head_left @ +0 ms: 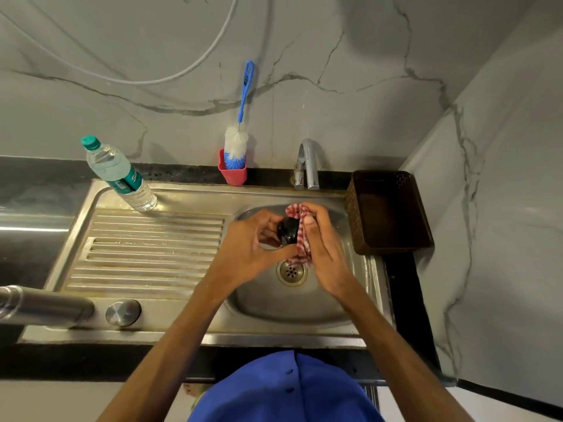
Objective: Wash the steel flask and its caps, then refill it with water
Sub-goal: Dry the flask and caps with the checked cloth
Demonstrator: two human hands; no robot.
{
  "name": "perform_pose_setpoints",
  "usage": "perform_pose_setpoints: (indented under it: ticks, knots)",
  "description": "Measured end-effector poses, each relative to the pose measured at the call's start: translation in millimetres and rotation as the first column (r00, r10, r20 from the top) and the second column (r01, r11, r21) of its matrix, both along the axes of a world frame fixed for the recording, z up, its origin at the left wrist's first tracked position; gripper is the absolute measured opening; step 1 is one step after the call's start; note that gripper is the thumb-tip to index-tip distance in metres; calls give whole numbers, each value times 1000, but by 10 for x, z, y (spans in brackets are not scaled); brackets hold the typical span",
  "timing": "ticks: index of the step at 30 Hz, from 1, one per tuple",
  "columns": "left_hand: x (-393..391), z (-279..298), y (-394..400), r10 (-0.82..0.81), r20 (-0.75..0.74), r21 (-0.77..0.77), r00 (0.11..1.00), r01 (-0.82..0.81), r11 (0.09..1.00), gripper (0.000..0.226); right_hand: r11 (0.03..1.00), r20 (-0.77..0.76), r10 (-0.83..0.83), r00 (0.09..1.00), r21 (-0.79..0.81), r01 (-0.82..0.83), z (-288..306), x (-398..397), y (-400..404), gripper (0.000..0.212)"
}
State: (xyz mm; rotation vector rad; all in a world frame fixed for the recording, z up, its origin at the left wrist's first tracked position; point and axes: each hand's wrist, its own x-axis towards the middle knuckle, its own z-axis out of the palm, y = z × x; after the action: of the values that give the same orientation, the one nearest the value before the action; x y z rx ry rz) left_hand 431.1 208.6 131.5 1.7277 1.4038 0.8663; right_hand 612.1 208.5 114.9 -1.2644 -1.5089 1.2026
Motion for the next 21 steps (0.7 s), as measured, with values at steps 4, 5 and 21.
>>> perform_pose_setpoints:
  ticks: [4,5,21]
  knots:
    - [-71,-44,11,-115,-153,61,982,126,990,61,989,213,138,967,-90,-121,156,43,199,23]
    - [-78,-52,8,-149,-199,91,969,169,981,61,978,250,176,952,-153,-140,198,51,254,24]
    - [239,-248,-186,296,115,-69,948,-290,955,49,785,-521,-442,730,-619,34,121,-204,24,35]
